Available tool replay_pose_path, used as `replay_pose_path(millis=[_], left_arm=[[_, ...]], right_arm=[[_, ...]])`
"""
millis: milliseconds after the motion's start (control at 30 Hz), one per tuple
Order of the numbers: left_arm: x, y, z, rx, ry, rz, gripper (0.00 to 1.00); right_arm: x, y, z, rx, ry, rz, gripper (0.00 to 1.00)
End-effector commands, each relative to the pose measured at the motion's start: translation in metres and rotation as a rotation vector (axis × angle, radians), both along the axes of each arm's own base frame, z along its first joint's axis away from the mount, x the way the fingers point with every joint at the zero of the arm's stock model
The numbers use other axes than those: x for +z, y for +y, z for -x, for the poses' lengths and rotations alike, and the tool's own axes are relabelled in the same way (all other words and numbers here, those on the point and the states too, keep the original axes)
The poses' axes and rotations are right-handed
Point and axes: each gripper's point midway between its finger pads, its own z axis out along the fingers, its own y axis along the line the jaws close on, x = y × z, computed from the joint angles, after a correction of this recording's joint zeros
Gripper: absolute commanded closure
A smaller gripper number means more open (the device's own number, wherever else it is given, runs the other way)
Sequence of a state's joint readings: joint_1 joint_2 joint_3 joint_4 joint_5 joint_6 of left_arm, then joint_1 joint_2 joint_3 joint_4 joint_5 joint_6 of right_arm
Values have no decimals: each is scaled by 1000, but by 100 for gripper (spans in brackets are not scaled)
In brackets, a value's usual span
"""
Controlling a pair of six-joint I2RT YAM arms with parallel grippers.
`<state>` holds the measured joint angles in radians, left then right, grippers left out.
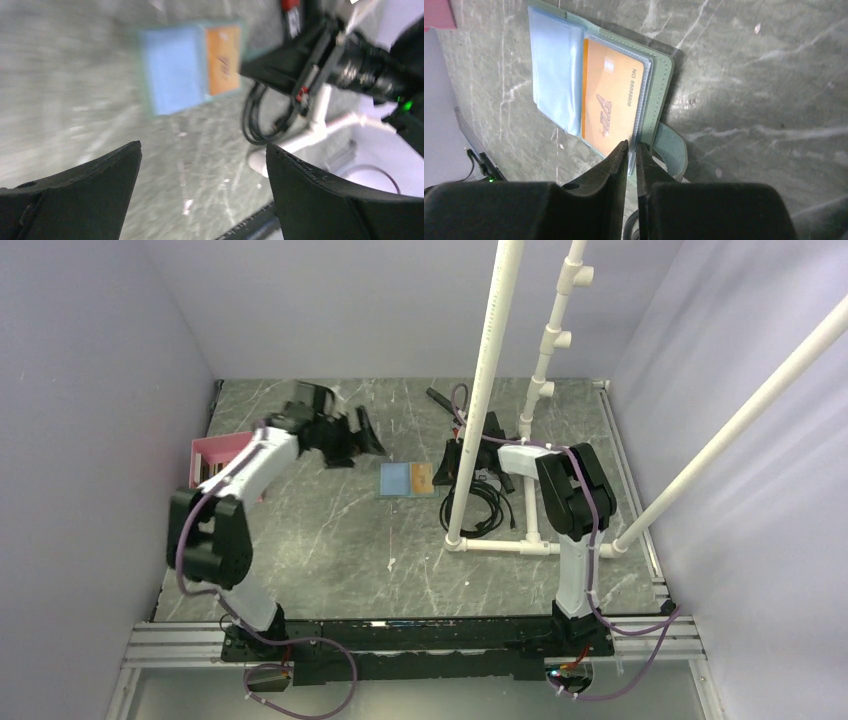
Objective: Put the credit cards into the card holder
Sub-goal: Insert the credit card into the card holder, then pick up the credit card from the storage box.
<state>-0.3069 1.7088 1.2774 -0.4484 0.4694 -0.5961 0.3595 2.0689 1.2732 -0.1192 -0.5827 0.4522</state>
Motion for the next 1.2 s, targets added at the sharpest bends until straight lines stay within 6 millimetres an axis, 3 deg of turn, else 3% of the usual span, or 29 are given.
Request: replay_pose_path(millis=[0, 100, 200, 300, 533, 867, 1033, 1167], left_arm=[[53, 125, 11, 138, -114, -391, 1], [66, 214, 14, 352, -168, -657, 1], [64, 290, 30, 543, -135, -772, 1], [57, 333, 37, 586, -117, -890, 1], [26, 389, 41, 561, 119, -1026, 1], [-5, 441, 11, 612, 235, -1169, 3], [-7, 452, 5, 636, 264, -1188, 19], [-14, 447, 0, 614, 269, -1154, 41]], right_arm=[[1, -14, 3, -59, -54, 80, 85], [11, -15, 3, -85, -88, 84, 83], [21, -10, 5, -85, -112, 70, 81], [28, -5, 8, -70, -121, 55, 80], [32, 1, 11, -41, -115, 12, 79], [35, 4, 12, -24, -119, -2, 79], [35, 5, 11, -19, -120, -3, 79], [35, 7, 12, -13, -116, -13, 79]])
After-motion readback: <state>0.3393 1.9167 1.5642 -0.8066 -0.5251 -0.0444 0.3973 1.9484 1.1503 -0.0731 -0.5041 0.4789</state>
